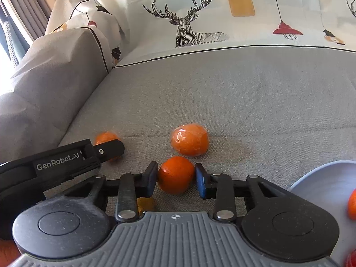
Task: Organize fruits
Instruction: 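Grasp a wrapped tangerine with the left gripper while the right grasps a tangerine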
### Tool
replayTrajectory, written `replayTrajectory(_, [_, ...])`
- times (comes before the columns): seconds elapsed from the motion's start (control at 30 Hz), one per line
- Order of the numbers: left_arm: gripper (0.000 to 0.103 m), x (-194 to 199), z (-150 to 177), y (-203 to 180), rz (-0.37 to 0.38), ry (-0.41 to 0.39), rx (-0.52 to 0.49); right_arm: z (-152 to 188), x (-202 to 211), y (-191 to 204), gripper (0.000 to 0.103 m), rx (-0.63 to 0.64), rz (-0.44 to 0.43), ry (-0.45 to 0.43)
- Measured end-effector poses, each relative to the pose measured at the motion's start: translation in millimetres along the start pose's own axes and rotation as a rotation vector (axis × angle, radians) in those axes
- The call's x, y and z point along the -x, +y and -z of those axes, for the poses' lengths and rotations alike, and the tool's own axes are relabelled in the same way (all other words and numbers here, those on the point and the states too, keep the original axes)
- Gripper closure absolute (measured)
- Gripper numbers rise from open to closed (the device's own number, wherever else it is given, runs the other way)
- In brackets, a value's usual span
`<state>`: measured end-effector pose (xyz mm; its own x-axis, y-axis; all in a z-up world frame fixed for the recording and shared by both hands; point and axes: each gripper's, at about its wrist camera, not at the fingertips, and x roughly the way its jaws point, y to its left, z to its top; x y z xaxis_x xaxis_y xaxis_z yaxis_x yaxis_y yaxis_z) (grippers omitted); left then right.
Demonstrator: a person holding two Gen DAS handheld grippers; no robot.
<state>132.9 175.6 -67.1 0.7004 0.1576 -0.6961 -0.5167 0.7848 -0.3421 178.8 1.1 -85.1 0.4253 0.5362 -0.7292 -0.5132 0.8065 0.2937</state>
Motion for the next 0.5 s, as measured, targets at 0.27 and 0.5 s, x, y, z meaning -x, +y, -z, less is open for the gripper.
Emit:
replayTrajectory(0.27, [0.066,14.3,3.3,-2.7,0.013,-0.037,-0.030,4.0,13.6,-4.7,0.066,-0.023,-0.018,-0.032])
replayTrajectory(0.5, [0.066,53.0,8.8,-7.7,0.073,-0.104,-0.024,5.4,61.8,-10.6,0.066,0.002,-0.006,-0.150])
